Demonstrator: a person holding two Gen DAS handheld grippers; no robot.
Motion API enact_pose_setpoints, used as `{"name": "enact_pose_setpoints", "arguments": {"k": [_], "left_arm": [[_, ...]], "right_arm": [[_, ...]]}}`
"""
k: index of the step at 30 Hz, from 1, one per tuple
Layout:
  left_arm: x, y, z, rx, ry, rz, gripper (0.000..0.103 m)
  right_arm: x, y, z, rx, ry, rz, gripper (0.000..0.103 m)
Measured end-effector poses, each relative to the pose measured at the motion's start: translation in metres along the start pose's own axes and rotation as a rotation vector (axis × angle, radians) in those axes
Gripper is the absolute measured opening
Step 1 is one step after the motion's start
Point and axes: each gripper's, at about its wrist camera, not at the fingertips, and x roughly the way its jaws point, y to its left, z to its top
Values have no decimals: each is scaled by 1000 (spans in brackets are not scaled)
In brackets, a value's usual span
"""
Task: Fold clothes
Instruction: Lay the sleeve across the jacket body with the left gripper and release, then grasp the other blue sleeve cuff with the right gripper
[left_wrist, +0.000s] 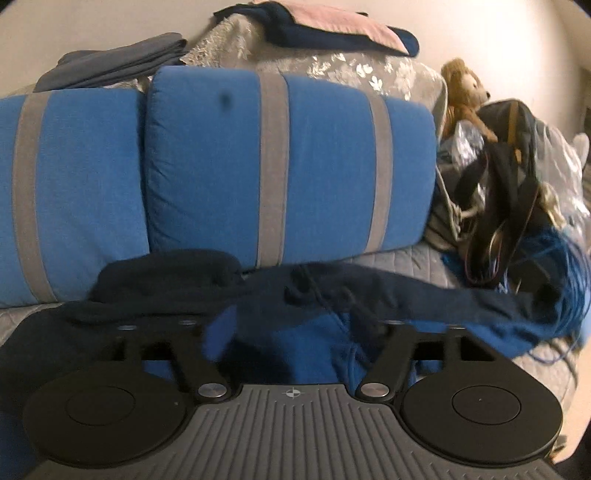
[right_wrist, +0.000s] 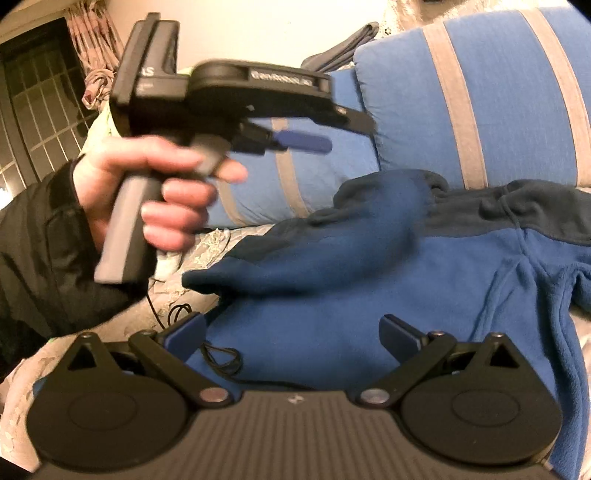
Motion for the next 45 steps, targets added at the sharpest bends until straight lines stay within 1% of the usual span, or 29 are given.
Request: {"name": "enact_pose_setpoints", "arguments": {"k": [5,8,17,26,30,34,38,45], "left_arm": [[-14,7,-9,-19,8,-8,76],[-21,14,-9,-16,0,18,76],[-59,62,-9,-90,-25,106,76],[-88,90,-5,-132,-44,143,76],[-97,98,-6,-137,-47,143,76],[-103,104,-14,-130,-43,158,76],[-108,110,-29,-104,-55,203,76],[-118,127,-53,-170,-59,224,76]], "right_arm": [[1,0,0,3,0,-5,103],[1,-1,0,8,2,-10,103],[8,8,-2,-44,38,-42,103],[13,21,-4,-123,65,-62,103],[15,19,-4,-112,78,-63,103],[14,16,-3,-93,73,-64,103],[14,15,-3,-86,72,-76,103],[13,9,-1,-47,66,-64,103]]}}
